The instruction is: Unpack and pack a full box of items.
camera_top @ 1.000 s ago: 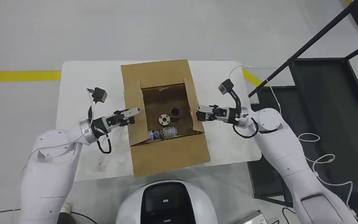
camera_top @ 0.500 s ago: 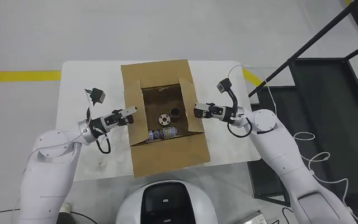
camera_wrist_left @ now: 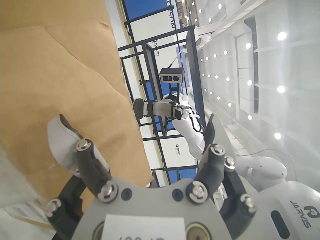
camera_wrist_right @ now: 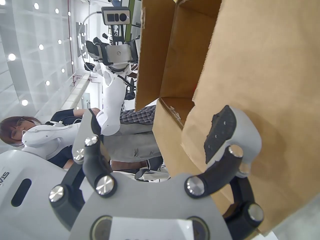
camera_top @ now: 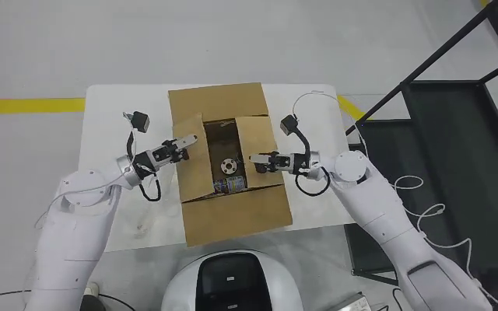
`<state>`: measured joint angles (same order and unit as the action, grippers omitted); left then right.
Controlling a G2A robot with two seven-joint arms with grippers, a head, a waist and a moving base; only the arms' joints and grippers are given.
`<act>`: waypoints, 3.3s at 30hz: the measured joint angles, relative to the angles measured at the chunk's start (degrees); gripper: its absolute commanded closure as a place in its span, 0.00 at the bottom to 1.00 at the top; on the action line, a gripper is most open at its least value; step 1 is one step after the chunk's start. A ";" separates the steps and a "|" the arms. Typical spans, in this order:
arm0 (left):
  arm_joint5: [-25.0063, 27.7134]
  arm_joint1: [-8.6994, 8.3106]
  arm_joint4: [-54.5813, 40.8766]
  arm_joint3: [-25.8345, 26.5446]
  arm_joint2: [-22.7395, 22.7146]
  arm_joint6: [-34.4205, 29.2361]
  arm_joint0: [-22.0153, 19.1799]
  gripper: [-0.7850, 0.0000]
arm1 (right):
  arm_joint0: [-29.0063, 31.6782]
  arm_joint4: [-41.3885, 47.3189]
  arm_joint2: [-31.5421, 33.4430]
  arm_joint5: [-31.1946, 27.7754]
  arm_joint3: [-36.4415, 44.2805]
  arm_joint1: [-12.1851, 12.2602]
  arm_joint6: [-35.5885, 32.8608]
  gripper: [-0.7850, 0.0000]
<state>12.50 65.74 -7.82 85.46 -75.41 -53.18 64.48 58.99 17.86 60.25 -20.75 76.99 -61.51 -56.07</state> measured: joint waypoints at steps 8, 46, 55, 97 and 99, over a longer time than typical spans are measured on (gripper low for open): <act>0.65 0.25 6.81 -2.62 4.93 -0.51 -2.91 0.00 | -0.35 -3.14 -0.26 0.90 0.00 -0.09 1.28 0.00; 5.17 -2.75 -4.31 -1.36 -11.82 2.18 2.39 0.00 | 17.07 -2.76 18.73 8.27 7.42 6.08 -16.49 0.00; 4.75 -3.08 -1.33 -0.92 -12.92 5.73 3.14 0.00 | 19.94 -6.05 22.57 9.54 7.93 6.82 -8.89 0.00; 8.02 -2.84 4.89 -27.36 -2.18 0.67 -16.35 0.00 | 5.54 22.65 4.69 3.45 -5.39 1.33 -15.87 0.00; 8.71 -2.80 5.27 -28.56 -1.71 0.70 -17.18 0.00 | 5.21 22.81 4.56 3.72 -5.77 1.24 -16.17 0.00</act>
<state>21.20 62.94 -2.55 56.90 -77.12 -52.48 47.30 64.20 40.67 64.81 -17.03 71.22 -60.28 -72.24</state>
